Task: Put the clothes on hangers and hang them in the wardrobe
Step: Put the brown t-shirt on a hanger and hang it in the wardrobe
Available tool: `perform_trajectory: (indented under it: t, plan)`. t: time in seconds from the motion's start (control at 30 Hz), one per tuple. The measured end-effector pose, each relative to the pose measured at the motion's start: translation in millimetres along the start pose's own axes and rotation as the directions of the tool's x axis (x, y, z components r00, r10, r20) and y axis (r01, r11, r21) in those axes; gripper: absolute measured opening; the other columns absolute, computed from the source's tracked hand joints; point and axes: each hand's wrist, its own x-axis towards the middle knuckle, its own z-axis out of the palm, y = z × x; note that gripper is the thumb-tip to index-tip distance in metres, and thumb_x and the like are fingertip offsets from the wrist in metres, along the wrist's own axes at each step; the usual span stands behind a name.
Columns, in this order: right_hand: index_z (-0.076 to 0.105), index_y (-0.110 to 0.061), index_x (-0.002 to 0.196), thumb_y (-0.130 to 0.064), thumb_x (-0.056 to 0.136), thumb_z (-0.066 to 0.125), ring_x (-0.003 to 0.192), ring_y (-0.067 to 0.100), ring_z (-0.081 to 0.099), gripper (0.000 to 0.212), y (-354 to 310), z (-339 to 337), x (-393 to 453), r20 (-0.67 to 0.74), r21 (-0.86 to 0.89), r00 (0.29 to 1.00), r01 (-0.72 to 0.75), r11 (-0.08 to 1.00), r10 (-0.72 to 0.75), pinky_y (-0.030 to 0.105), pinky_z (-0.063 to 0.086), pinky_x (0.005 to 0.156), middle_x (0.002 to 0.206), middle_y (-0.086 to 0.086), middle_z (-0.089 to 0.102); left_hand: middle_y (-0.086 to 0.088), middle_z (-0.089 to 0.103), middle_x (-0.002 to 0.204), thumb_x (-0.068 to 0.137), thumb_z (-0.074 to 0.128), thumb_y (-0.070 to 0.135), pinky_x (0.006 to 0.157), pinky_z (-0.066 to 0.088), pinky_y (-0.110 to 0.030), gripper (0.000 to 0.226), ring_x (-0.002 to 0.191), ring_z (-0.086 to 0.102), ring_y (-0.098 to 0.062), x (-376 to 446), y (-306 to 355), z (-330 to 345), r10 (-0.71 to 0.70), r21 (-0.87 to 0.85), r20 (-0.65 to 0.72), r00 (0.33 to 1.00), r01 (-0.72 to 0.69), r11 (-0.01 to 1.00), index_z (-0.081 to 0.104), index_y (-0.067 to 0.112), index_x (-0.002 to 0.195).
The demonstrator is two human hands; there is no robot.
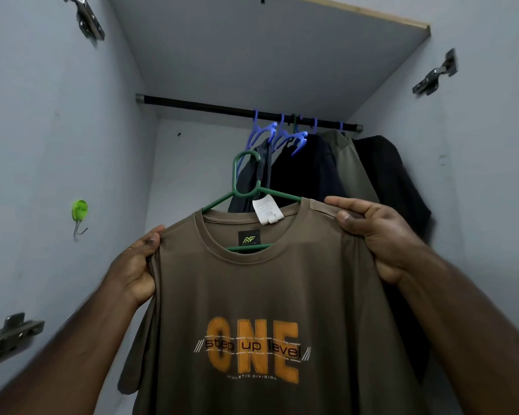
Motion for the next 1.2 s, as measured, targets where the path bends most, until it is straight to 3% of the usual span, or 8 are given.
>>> perform_trajectory:
  t: [0.27,0.5,0.63,0.7,0.8,0.97,1.1,1.2]
  plan:
    - [0.070,-0.011,0.117,-0.002,0.097,0.055,0.090,0.017,0.072,0.026,22,45,66,-0.061,-0.071,0.995,0.075,0.995,-0.080,0.030,0.060,0.082,0.106,0.011,0.076,-0.010,0.069,0.111,0.104,0.050,0.019,0.078,0.054,-0.037,0.018,0.098,0.067,-0.022,99,5,-19,-0.005,-0.014,0.056,0.998,0.006,1.000,0.065,0.015,0.115]
    - [0.073,-0.016,0.111,-0.004,0.096,0.057,0.081,0.011,0.072,0.025,46,81,132,-0.119,-0.170,0.976,0.159,0.972,-0.180,0.023,0.060,0.070,0.102,0.007,0.077,-0.014,0.065,0.123,0.103,0.052,0.021,0.074,0.057,-0.035,0.031,0.099,0.067,-0.023,207,4,-38,-0.006,-0.027,0.171,0.985,0.010,1.000,0.059,0.011,0.132]
    - [0.073,-0.017,0.108,-0.003,0.097,0.056,0.077,0.010,0.073,0.025,51,99,166,-0.154,-0.210,0.963,0.188,0.959,-0.223,0.022,0.059,0.063,0.097,0.005,0.078,-0.012,0.071,0.118,0.099,0.062,0.018,0.086,0.058,-0.039,0.025,0.105,0.069,-0.024,260,0,-26,0.153,0.064,0.031,0.988,-0.155,0.986,0.069,0.010,0.121]
    - [0.074,-0.016,0.107,-0.003,0.097,0.056,0.076,0.011,0.073,0.024,51,104,182,-0.183,-0.233,0.950,0.209,0.950,-0.254,0.023,0.059,0.062,0.096,0.005,0.078,-0.004,0.069,0.123,0.099,0.063,0.024,0.101,0.052,-0.037,0.026,0.115,0.064,-0.020,274,-2,-14,0.379,0.268,-0.052,0.924,-0.352,0.897,0.069,0.016,0.123]
    - [0.074,-0.015,0.104,-0.002,0.097,0.057,0.075,0.011,0.073,0.023,49,107,205,-0.207,-0.258,0.929,0.251,0.933,-0.307,0.023,0.059,0.063,0.097,0.007,0.077,0.001,0.059,0.139,0.104,0.051,0.033,0.106,0.038,-0.025,0.039,0.128,0.052,-0.011,270,-12,11,0.625,0.506,0.095,0.775,-0.578,0.640,0.057,0.017,0.139]
    - [0.072,-0.011,0.112,-0.001,0.096,0.059,0.075,0.009,0.072,0.022,45,115,238,-0.219,-0.317,0.892,0.318,0.894,-0.395,0.024,0.061,0.068,0.097,0.006,0.074,0.004,0.029,0.163,0.107,0.039,0.039,0.125,0.017,-0.035,0.052,0.151,0.019,-0.008,262,-47,39,0.620,0.615,0.486,0.616,-0.745,0.258,0.035,0.021,0.156]
    - [0.071,-0.007,0.114,0.000,0.096,0.060,0.090,0.015,0.072,0.022,37,128,266,-0.205,-0.342,0.879,0.349,0.873,-0.431,0.032,0.061,0.084,0.099,0.007,0.074,0.012,0.015,0.167,0.097,0.026,0.057,0.127,0.010,-0.043,0.068,0.152,0.006,-0.002,273,-59,56,0.501,0.615,0.557,0.662,-0.734,0.287,0.021,0.029,0.159]
    - [0.072,-0.009,0.111,0.001,0.096,0.060,0.075,0.008,0.072,0.021,29,133,288,-0.182,-0.393,0.870,0.363,0.845,-0.459,0.025,0.061,0.077,0.084,0.003,0.075,0.013,0.012,0.167,0.096,0.024,0.059,0.127,0.008,-0.044,0.070,0.152,0.003,0.000,281,-61,71,0.466,0.600,0.562,0.684,-0.724,0.340,0.019,0.031,0.159]
